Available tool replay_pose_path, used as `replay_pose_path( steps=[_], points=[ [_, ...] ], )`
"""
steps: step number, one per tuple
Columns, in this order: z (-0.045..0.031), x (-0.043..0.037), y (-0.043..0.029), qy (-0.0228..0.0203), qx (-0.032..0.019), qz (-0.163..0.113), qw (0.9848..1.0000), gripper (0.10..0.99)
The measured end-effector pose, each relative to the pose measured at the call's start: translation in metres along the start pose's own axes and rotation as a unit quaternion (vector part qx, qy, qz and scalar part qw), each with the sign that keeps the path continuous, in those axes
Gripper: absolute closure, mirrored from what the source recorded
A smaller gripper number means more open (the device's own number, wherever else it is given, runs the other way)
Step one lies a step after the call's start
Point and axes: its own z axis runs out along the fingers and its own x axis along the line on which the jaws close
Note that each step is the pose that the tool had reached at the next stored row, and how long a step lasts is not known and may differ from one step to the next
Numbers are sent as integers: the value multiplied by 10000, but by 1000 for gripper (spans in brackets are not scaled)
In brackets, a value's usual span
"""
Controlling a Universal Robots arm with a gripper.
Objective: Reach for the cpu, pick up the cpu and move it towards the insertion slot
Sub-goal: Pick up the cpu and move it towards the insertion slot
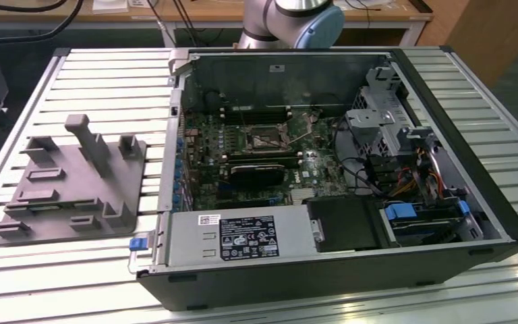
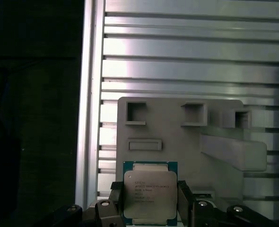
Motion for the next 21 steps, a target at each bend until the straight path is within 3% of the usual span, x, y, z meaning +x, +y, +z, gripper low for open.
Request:
replay_pose_path(
  steps=[21],
  points=[
    [-444, -2, 24, -2, 0, 0, 10000, 545]
  ],
)
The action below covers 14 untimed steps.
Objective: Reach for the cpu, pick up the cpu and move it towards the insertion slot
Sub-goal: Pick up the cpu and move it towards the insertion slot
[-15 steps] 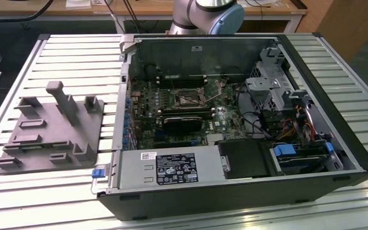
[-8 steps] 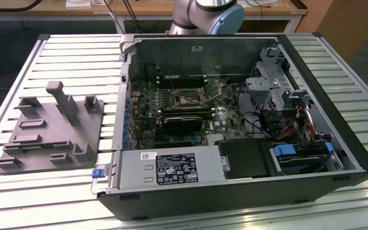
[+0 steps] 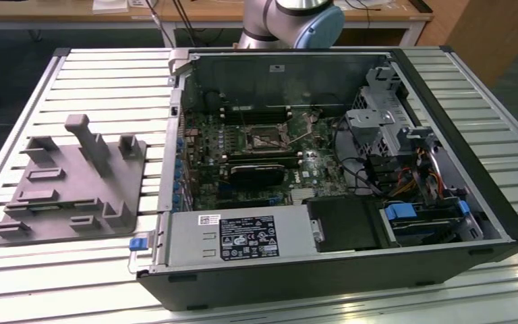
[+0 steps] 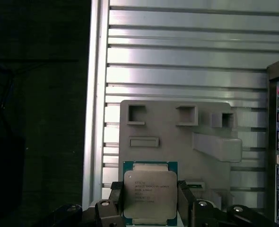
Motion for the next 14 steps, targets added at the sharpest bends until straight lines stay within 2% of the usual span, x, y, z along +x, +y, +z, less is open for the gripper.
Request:
replay_pose_path(
  steps=[11, 14],
  points=[
    [-214, -1, 12, -2, 0, 0, 10000, 545],
    [-219, -1, 12, -4, -1, 0, 10000, 545]
  ],
)
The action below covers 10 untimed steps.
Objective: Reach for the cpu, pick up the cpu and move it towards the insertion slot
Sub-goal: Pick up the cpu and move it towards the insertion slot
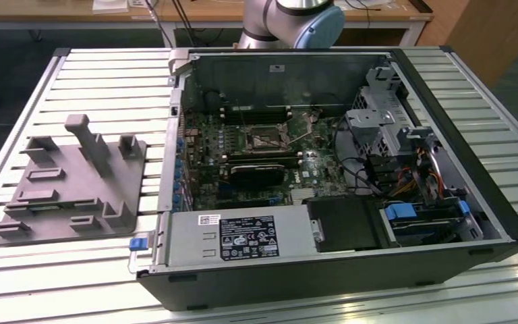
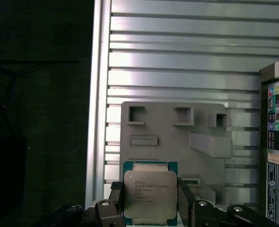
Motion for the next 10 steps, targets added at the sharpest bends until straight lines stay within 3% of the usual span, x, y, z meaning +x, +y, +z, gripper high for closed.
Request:
replay_pose_path(
  steps=[5, 10],
  points=[
    [-2, -20, 0, 1, 1, 0, 10000, 545],
    [-1, -102, -2, 1, 1, 0, 10000, 545]
  ],
)
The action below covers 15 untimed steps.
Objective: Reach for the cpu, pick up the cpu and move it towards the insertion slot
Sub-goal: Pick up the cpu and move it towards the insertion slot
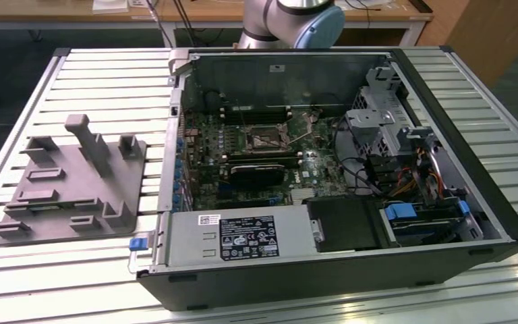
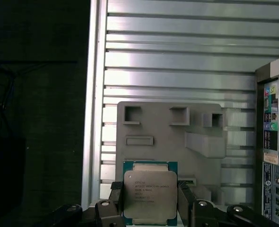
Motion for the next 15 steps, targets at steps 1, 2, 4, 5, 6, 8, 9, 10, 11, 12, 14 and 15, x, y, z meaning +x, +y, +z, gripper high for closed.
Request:
replay_pose_path(
  steps=[1, 2, 4, 5, 6, 8, 9, 10, 11, 12, 14, 15],
  points=[
    [0, -17, 0, 0, 0, 0, 10000, 545],
    [0, -35, 0, 0, 0, 0, 10000, 545],
    [0, -75, -1, 0, 0, 0, 10000, 545],
    [0, -94, -1, 0, 0, 0, 10000, 545],
    [1, -113, -2, 0, 0, 0, 10000, 545],
    [1, -148, -2, 0, 0, 0, 10000, 545],
    [1, -165, -2, 0, 0, 0, 10000, 545],
    [1, -181, -2, -1, 0, 0, 10000, 545],
    [1, -199, -3, 0, 0, 0, 10000, 545],
    [1, -214, -3, 0, 0, 0, 10000, 545],
    [1, -247, -4, 0, 0, 0, 10000, 545],
    [1, -264, -4, 0, 0, 0, 10000, 545]
  ],
)
